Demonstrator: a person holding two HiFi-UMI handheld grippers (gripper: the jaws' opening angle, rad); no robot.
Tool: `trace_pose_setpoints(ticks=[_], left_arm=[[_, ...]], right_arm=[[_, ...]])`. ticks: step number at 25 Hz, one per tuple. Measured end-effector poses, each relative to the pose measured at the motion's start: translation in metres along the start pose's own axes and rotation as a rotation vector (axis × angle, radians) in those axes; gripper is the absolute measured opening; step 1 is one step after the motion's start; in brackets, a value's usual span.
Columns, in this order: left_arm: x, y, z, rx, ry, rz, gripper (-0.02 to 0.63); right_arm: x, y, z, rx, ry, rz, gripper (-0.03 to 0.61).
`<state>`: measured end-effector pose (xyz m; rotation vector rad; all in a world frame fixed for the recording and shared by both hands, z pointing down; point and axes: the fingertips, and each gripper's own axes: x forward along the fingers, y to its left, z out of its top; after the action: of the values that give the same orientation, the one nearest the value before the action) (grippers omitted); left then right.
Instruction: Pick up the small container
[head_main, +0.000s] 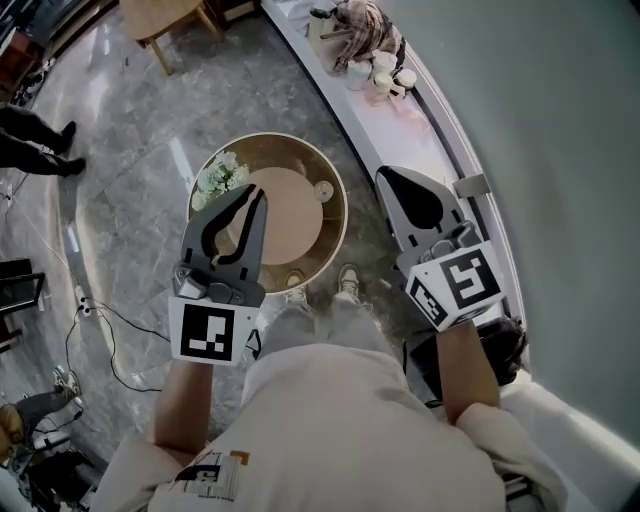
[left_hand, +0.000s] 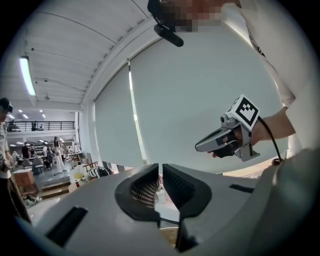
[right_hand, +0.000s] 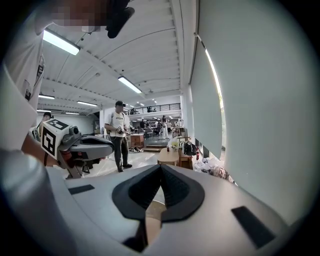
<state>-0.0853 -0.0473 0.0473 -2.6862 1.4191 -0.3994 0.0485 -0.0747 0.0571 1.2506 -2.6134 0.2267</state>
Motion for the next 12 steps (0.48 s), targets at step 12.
trace_pose_setpoints(ticks=[12], left_arm=[[0.085,-0.028,-0.068,0.043,-0.006,-0.189,0.233]], right_arm=[[0.057,-0.027,-0.049,0.043,0.030,0.051,0.006]])
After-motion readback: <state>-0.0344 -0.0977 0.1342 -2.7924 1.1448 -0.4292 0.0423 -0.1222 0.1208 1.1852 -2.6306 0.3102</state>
